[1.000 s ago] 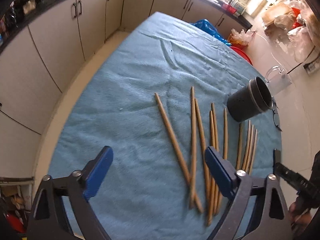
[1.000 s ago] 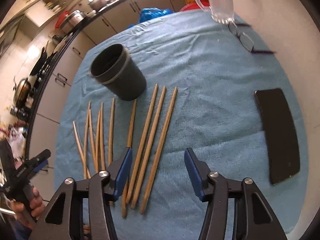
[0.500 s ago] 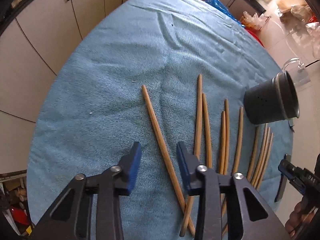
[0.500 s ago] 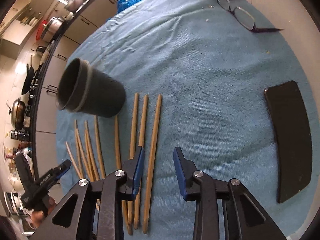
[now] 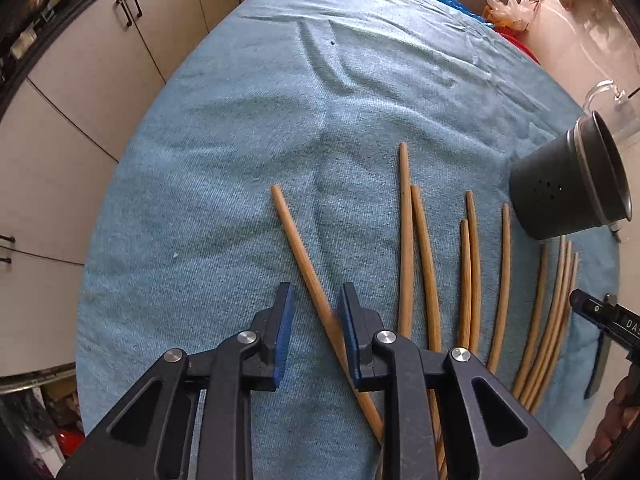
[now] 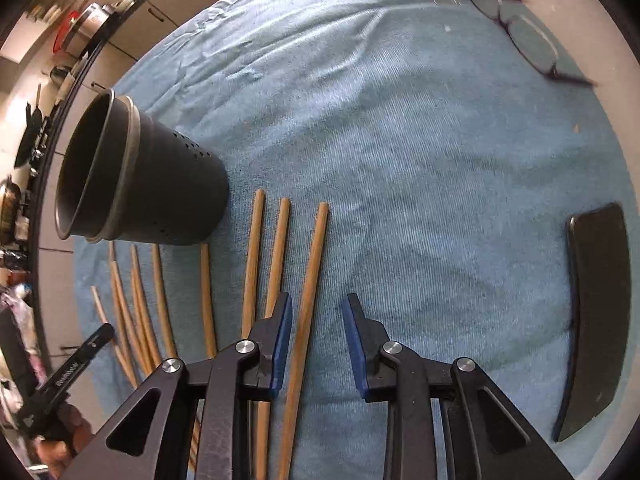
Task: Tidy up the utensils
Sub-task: 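Close the left gripper on one chopstick while the right gripper grasps another chopstick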
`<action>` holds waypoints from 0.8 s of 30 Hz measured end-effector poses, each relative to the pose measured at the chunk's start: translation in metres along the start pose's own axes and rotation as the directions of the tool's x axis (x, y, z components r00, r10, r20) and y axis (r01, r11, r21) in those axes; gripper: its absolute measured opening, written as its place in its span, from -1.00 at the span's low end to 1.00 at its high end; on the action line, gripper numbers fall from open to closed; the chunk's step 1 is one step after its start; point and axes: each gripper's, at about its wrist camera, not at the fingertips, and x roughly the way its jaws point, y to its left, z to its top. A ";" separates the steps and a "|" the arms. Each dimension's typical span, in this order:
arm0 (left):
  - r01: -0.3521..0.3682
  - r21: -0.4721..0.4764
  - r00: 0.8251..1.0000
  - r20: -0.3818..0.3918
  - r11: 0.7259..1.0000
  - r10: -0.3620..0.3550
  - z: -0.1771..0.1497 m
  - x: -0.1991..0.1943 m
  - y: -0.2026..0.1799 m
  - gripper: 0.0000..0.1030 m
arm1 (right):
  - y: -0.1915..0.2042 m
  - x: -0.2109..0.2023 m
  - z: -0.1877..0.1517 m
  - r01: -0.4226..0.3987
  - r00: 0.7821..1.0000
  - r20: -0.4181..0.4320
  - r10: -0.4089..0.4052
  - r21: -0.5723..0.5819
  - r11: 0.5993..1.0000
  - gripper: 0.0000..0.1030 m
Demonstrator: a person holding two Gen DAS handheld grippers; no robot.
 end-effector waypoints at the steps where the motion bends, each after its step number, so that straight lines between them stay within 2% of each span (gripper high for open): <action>1: -0.009 0.003 1.000 0.008 1.000 0.009 0.000 0.000 -0.001 -0.63 | 0.003 0.000 0.000 0.014 1.000 0.000 -0.014 -0.015 1.000 -0.47; 2: -0.019 0.005 1.000 0.013 1.000 0.019 0.000 0.001 -0.002 -0.78 | 0.006 0.001 0.002 0.023 1.000 -0.001 -0.023 -0.030 0.999 -0.53; 3: -0.018 0.004 1.000 0.016 1.000 0.017 -0.001 0.000 -0.002 -0.79 | 0.009 0.002 0.003 0.043 0.999 0.002 -0.043 -0.047 0.998 -0.61; 4: -0.005 0.000 1.000 0.016 1.000 0.005 -0.002 0.000 0.000 -0.82 | 0.010 0.003 0.003 0.055 0.998 0.003 -0.055 -0.054 0.997 -0.79; 5: 0.007 -0.006 1.000 0.015 1.000 -0.007 -0.002 0.000 0.000 -0.87 | 0.010 0.004 0.004 0.040 0.999 -0.003 -0.041 -0.057 0.998 -0.84; 9: 0.074 -0.012 0.997 0.031 0.997 -0.074 -0.005 -0.004 0.005 -0.88 | 0.002 0.003 0.001 0.013 1.000 0.009 -0.012 -0.041 0.999 -0.86; 13: 0.122 -0.016 0.991 0.064 0.992 -0.121 -0.008 -0.016 0.010 -0.88 | -0.010 -0.011 -0.006 -0.030 0.998 0.059 0.031 -0.023 0.999 -0.86; 24: 0.144 0.009 0.974 0.176 0.989 -0.144 -0.012 -0.069 0.017 -0.88 | -0.005 -0.060 -0.026 -0.089 0.980 0.177 0.096 -0.048 0.995 -0.93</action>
